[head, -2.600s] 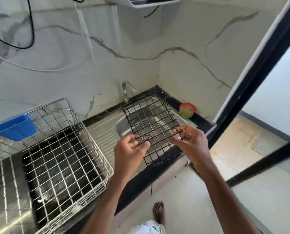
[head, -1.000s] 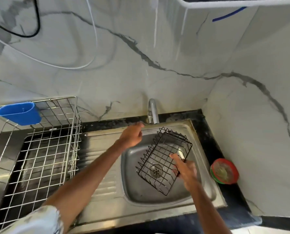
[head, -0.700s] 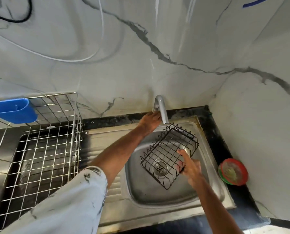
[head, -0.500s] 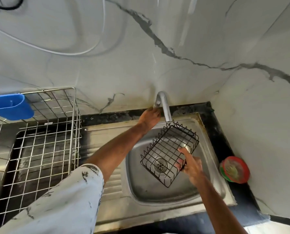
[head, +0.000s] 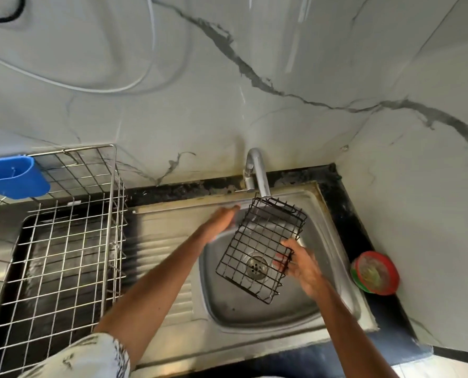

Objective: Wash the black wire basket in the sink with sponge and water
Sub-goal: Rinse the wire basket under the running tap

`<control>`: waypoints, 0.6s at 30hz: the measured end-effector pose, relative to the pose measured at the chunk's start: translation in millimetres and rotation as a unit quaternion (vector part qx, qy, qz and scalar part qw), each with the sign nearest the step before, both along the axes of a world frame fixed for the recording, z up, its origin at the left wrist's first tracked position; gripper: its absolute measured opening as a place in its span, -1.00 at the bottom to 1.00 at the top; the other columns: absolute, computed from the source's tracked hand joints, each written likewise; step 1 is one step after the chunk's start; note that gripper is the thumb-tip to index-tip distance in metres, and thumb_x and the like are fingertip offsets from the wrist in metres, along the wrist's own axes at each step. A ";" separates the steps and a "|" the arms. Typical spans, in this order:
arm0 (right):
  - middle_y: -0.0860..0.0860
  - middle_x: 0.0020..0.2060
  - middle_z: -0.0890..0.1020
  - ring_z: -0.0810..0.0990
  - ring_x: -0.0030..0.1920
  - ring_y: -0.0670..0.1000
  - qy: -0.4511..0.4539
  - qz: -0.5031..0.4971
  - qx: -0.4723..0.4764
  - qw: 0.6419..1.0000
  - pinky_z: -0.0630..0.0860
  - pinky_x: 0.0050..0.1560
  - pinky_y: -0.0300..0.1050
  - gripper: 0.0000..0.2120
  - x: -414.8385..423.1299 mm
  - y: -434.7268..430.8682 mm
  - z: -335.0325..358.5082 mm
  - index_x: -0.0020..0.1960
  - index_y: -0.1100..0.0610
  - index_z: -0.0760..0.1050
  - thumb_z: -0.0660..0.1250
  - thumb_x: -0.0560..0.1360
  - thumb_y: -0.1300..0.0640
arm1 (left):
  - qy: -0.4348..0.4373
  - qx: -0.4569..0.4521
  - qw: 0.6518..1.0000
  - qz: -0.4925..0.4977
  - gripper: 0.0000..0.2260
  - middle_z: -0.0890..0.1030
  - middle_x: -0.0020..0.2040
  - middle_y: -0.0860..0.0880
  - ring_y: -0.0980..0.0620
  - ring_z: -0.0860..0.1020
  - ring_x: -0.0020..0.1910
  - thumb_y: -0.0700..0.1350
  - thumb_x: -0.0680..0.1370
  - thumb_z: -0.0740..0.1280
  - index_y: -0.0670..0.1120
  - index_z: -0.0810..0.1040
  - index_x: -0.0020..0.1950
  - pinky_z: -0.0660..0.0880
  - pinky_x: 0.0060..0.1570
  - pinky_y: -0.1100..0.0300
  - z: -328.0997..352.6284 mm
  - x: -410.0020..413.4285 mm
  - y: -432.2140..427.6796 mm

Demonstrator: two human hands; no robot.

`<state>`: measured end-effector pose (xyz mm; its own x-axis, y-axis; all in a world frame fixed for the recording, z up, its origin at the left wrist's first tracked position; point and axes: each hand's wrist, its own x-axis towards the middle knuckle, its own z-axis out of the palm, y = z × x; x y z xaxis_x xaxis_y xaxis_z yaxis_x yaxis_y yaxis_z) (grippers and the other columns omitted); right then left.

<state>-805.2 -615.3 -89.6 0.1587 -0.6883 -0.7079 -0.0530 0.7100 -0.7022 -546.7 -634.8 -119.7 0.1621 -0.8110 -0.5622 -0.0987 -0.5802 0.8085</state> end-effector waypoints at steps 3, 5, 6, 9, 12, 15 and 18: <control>0.21 0.14 0.68 0.68 0.14 0.23 -0.023 0.055 0.007 0.998 0.53 0.29 0.26 -0.59 -4.5 -5.6 -1.8 0.25 0.19 0.54 0.41 0.50 -0.02 | 0.229 0.080 0.969 0.052 -0.46 0.72 0.04 -0.24 -0.16 0.68 -0.09 0.28 0.67 0.18 -0.18 0.64 0.18 0.57 -0.21 0.11 4.4 -11.5 19.7; 0.23 0.15 0.67 0.68 0.12 0.19 -0.019 0.084 0.006 0.996 0.50 0.32 0.26 -0.62 -1.4 -9.5 1.0 0.23 0.23 0.52 0.34 0.54 -0.01 | 0.241 0.075 0.960 0.123 -0.53 0.73 -0.12 -0.14 0.05 0.57 -0.40 0.26 0.64 0.24 -0.14 0.66 -0.01 0.40 -0.45 0.26 18.3 -20.8 25.0; 0.25 0.19 0.65 0.66 0.13 0.18 0.002 0.088 -0.006 0.996 0.46 0.33 0.26 -0.67 2.2 -11.3 4.2 0.22 0.24 0.51 0.29 0.57 0.02 | 0.239 0.062 0.957 0.150 -0.59 0.69 -0.22 -0.08 0.12 0.49 -0.50 0.22 0.63 0.27 -0.11 0.61 -0.09 0.31 -0.55 0.30 24.5 -24.9 27.1; 0.18 0.43 0.46 0.43 0.41 0.16 0.073 0.032 -0.082 0.993 0.30 0.41 0.08 -0.66 16.7 -18.7 11.1 0.39 0.20 0.44 0.15 0.68 0.10 | 0.233 0.021 0.952 0.198 -0.66 0.61 -0.35 -0.02 0.13 0.52 -0.52 0.15 0.66 0.27 -0.11 0.53 -0.09 0.25 -0.66 0.32 32.9 -31.6 31.4; -0.06 0.61 0.07 0.06 0.58 -0.04 0.097 0.080 -0.233 0.964 0.07 0.47 -0.12 -0.46 38.9 -21.3 23.8 0.64 0.02 0.05 0.11 0.71 -0.04 | 0.170 0.001 0.968 0.185 -0.61 0.51 -0.43 0.03 0.13 0.38 -0.55 0.18 0.68 0.22 -0.09 0.53 -0.14 0.20 -0.65 0.29 32.5 -33.2 35.4; -0.06 0.61 -0.25 -0.25 0.58 -0.08 0.204 0.242 -0.360 0.878 -0.23 0.57 -0.01 -0.33 73.0 -24.5 21.9 0.64 0.03 -0.24 -0.05 0.69 -0.22 | 0.143 -0.031 0.976 0.159 -0.58 0.41 -0.46 0.05 0.10 0.27 -0.55 0.20 0.70 0.17 -0.05 0.54 -0.18 0.17 -0.62 0.27 26.0 -39.4 39.9; 0.09 0.60 -0.30 -0.34 0.59 0.05 0.283 0.297 -0.375 0.831 -0.21 0.61 0.15 -0.23 103.5 -13.6 14.7 0.62 0.14 -0.33 -0.22 0.62 -0.33 | 0.169 -0.035 0.970 0.173 -0.52 0.36 -0.47 0.04 0.12 0.27 -0.57 0.23 0.71 0.09 0.00 0.54 -0.23 0.18 -0.65 0.29 9.1 -43.4 44.2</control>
<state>-701.7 -628.9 -74.8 0.4160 -0.8888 -0.1923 -0.7109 -0.1860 -0.6782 -590.1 -590.6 -110.6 0.2472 -0.7791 -0.5761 0.3683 -0.4744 0.7996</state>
